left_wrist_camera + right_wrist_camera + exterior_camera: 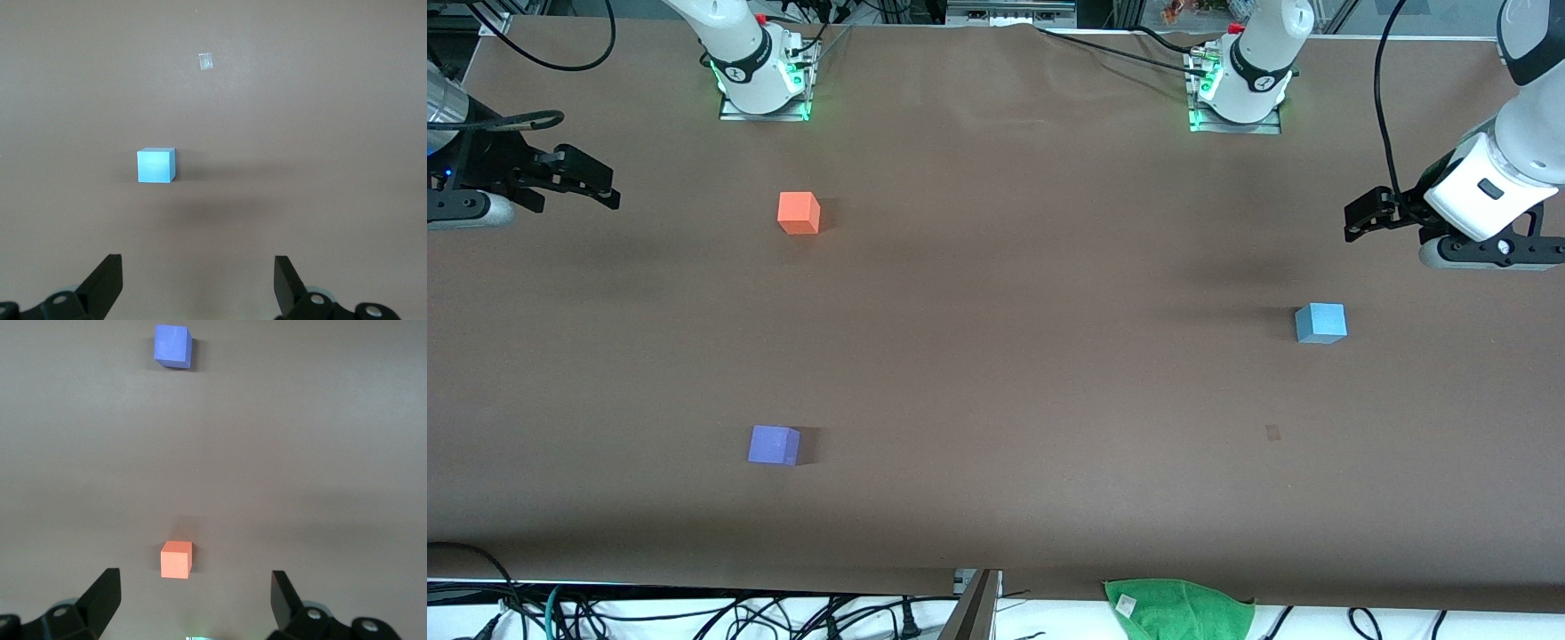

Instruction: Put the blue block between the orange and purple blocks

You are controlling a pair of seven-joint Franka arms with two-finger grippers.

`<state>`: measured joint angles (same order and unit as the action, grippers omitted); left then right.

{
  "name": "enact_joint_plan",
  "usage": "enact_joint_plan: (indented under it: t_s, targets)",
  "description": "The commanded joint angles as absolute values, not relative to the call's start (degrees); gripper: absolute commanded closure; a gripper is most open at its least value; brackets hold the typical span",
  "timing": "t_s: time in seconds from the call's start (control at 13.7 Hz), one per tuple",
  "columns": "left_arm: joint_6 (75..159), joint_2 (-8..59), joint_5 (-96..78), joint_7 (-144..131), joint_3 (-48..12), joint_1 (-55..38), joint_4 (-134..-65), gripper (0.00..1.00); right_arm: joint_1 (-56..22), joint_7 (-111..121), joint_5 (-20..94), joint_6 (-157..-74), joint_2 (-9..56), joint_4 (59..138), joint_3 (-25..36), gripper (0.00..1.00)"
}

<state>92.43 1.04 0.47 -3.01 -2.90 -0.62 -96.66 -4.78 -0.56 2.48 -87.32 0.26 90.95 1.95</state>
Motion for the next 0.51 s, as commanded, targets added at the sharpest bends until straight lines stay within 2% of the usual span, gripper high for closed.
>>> enact_joint_plan:
  t_s: [0.0,0.44]
  targets:
    - [91.49,1.67,-0.62,-2.81,-3.08,-0.18,-94.83,0.00,-4.92,-0.97,1.93,-86.22,0.62,89.82,1.93,0.01]
    - [91.49,1.85,-0.53,-3.25,-3.08,-0.26,-94.75,0.00,-4.92,-0.70,1.93,-86.13,0.53,90.09,2.11,0.01]
